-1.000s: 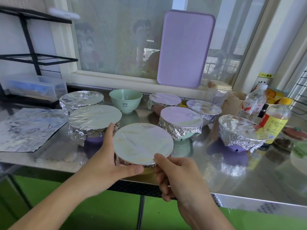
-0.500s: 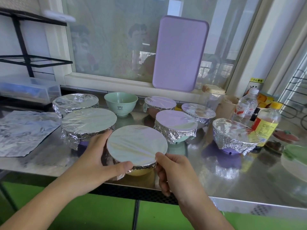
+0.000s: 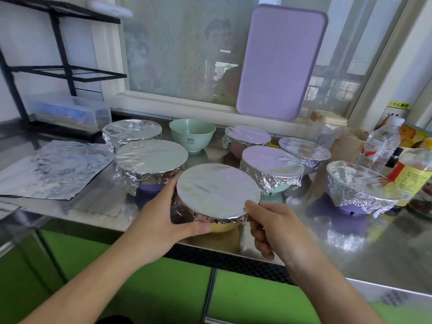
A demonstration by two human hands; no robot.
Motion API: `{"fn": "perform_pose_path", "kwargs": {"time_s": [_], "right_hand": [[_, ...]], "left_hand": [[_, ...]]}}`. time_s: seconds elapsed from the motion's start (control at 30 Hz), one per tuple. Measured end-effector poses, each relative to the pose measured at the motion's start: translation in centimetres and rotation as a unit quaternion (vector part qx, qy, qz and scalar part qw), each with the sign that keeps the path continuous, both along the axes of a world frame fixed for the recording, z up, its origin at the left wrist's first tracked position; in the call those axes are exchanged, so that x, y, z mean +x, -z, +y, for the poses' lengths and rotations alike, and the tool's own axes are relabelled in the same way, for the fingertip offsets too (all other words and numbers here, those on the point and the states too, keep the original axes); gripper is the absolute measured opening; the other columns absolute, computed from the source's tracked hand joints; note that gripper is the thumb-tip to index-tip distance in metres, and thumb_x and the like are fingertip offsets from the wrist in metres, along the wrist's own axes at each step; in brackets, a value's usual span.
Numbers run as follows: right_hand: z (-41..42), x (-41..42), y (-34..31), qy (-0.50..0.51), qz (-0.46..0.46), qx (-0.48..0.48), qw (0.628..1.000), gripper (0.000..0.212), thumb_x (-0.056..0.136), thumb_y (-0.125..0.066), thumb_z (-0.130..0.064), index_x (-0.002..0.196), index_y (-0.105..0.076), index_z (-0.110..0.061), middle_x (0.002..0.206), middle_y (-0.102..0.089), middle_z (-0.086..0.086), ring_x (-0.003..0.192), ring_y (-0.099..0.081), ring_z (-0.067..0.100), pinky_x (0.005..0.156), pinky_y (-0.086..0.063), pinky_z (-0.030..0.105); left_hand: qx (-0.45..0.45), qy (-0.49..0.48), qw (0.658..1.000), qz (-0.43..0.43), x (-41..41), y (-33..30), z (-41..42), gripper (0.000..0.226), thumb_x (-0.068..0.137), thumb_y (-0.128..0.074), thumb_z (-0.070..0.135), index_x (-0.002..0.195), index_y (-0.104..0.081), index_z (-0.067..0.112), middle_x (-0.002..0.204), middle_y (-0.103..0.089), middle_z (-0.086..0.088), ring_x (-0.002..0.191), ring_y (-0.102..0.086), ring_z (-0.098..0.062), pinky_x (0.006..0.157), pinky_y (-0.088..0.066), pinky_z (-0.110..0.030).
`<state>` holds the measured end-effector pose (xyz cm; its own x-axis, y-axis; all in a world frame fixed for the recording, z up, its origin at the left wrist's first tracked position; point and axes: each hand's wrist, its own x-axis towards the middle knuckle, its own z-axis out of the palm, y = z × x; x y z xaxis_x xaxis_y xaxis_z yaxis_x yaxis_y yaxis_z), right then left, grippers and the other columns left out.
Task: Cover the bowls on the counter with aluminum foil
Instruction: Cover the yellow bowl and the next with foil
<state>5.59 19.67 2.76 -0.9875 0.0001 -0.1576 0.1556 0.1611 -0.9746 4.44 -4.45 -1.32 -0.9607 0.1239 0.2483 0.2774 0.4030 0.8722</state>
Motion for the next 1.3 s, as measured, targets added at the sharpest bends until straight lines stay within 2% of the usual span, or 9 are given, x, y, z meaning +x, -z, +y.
{"fn": "perform_pose_path", "kwargs": {"time_s": [0.13,0.27,0.4,0.53,0.87,0.93,1.03,1.17,1.3], "right_hand": [[0.7,0.1,-0.1,0.093,0.118,0.113,0.982,0.044,0.093,-0.070,-0.049,0.077,-0.048,-0.015,0.067,-0.050,0.000,0.061,-0.044,0.022,0.061,-0.035,0.035],[0.2,-1.0,0.5,0.093,0.170,0.102,0.976,0.041,0.095,-0.060,-0.056,0.121,-0.057,-0.025,0.120,-0.064,-0.007,0.109,-0.058,0.012,0.086,-0.042,0.028],[-1.1,-1.9,1.4,0.026,0.147,0.000,0.989,0.023,0.112,-0.045,-0.032,0.116,-0.062,-0.046,0.102,-0.065,-0.047,0.099,-0.056,-0.026,0.088,-0.036,0.010],[-1.2,-2.3,2.7,0.036,0.145,-0.012,0.989,0.032,0.112,-0.040,-0.032,0.127,-0.066,-0.043,0.110,-0.072,-0.032,0.108,-0.063,-0.008,0.096,-0.042,0.022],[-1.1,-2.9,3.5,0.035,0.145,-0.013,0.989,0.033,0.113,-0.037,-0.038,0.136,-0.062,-0.037,0.106,-0.069,-0.037,0.093,-0.059,-0.022,0.078,-0.039,0.000],[-1.1,-2.9,3.3,0.030,0.149,-0.024,0.988,0.034,0.114,-0.037,-0.038,0.138,-0.061,-0.039,0.114,-0.069,-0.038,0.105,-0.058,-0.023,0.096,-0.038,0.005],[-0.8,-3.2,3.8,0.030,0.142,-0.068,0.987,0.034,0.114,-0.038,-0.039,0.136,-0.064,-0.038,0.126,-0.071,-0.026,0.127,-0.060,-0.002,0.115,-0.038,0.032],[-1.1,-3.5,3.8,0.037,0.128,-0.139,0.981,0.038,0.108,-0.046,-0.046,0.137,-0.065,-0.032,0.132,-0.071,-0.018,0.132,-0.061,0.006,0.115,-0.039,0.038],[-2.2,-3.9,2.5,0.051,0.096,-0.256,0.960,0.037,0.114,-0.039,-0.030,0.128,-0.070,-0.014,0.120,-0.079,0.001,0.111,-0.075,0.014,0.090,-0.057,0.030]], "left_hand": [[0.004,0.014,1.000,-0.019,0.1,0.0,-1.0,0.122,0.053,-0.095,0.068,0.152,-0.025,0.063,0.148,-0.050,0.035,0.139,-0.046,0.007,0.123,-0.035,-0.043],[-0.016,0.012,1.000,0.005,0.5,0.2,-0.5,0.118,0.063,-0.089,0.069,0.155,-0.015,0.061,0.153,-0.037,0.040,0.142,-0.038,0.011,0.122,-0.030,-0.033],[-0.003,0.016,1.000,0.001,0.4,0.3,1.2,0.121,0.075,-0.083,0.065,0.158,0.006,0.057,0.156,-0.032,0.040,0.142,-0.032,0.016,0.120,-0.026,-0.025],[0.000,0.038,0.999,0.021,0.2,0.9,2.0,0.106,0.085,-0.079,0.055,0.157,-0.001,0.054,0.154,-0.031,0.039,0.143,-0.029,0.015,0.123,-0.026,-0.027],[-0.155,0.020,0.987,0.026,0.3,0.8,1.3,0.106,0.084,-0.046,0.078,0.152,0.031,0.052,0.163,-0.016,0.032,0.133,-0.040,0.012,0.102,-0.038,-0.013],[-0.189,0.024,0.981,0.029,0.4,0.3,0.6,0.100,0.087,-0.044,0.076,0.152,0.029,0.054,0.163,-0.012,0.036,0.134,-0.037,0.011,0.101,-0.036,-0.012],[-0.177,0.035,0.984,0.006,0.6,0.0,-0.6,0.102,0.089,-0.056,0.070,0.149,0.027,0.063,0.164,-0.009,0.039,0.141,-0.035,0.009,0.118,-0.037,-0.031],[-0.050,0.035,0.997,-0.043,0.7,0.1,-0.9,0.129,0.067,-0.079,0.079,0.154,0.016,0.064,0.162,-0.014,0.043,0.148,-0.026,0.012,0.127,-0.023,-0.035],[0.028,0.006,0.999,-0.038,0.1,-0.3,1.5,0.156,0.044,-0.098,0.063,0.157,0.009,0.054,0.146,-0.031,0.049,0.135,-0.034,0.019,0.109,-0.025,-0.007]]}}
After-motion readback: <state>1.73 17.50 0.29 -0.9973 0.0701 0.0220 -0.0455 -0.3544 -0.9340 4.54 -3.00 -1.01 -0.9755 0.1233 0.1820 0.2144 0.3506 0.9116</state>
